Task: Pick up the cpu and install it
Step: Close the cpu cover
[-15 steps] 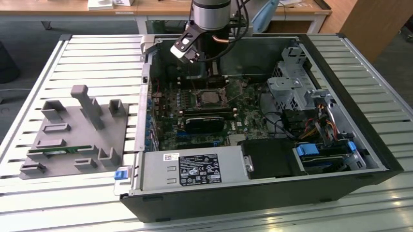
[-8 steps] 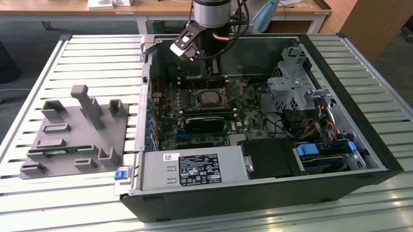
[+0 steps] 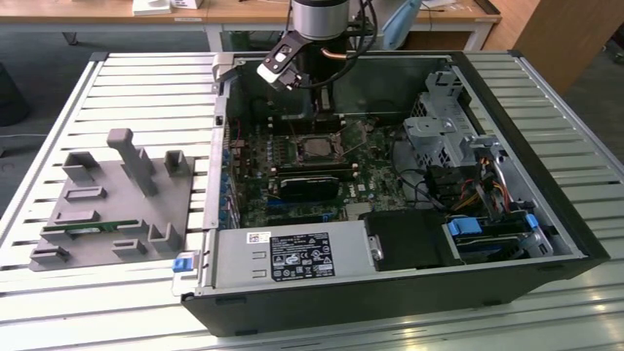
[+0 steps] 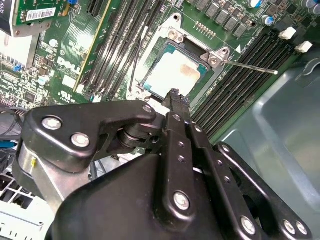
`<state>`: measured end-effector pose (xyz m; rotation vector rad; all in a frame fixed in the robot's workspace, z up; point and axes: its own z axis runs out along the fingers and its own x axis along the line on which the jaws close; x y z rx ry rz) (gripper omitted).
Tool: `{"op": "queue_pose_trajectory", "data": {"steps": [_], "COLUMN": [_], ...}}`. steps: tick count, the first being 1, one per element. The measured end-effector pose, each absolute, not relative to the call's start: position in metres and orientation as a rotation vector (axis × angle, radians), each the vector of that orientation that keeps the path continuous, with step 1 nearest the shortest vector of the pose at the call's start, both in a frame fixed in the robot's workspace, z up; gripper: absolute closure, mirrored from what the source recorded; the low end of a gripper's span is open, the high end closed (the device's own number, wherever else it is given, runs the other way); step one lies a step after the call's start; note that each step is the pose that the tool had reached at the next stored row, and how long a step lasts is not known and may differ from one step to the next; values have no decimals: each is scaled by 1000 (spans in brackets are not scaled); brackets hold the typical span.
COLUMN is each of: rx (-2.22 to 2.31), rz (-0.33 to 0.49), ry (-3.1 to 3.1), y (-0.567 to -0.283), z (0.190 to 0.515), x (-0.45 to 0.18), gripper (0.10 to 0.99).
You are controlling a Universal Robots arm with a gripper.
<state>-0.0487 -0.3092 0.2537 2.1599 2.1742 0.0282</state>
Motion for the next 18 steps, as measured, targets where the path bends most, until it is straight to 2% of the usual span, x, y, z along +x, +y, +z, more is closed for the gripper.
{"op": "queue_pose_trajectory", "data": {"steps": [18], "rx": [2161], "rz": [30], "ry": [2175], "y": [-309], "z": [258], "x": [-34], "gripper": [980]}}
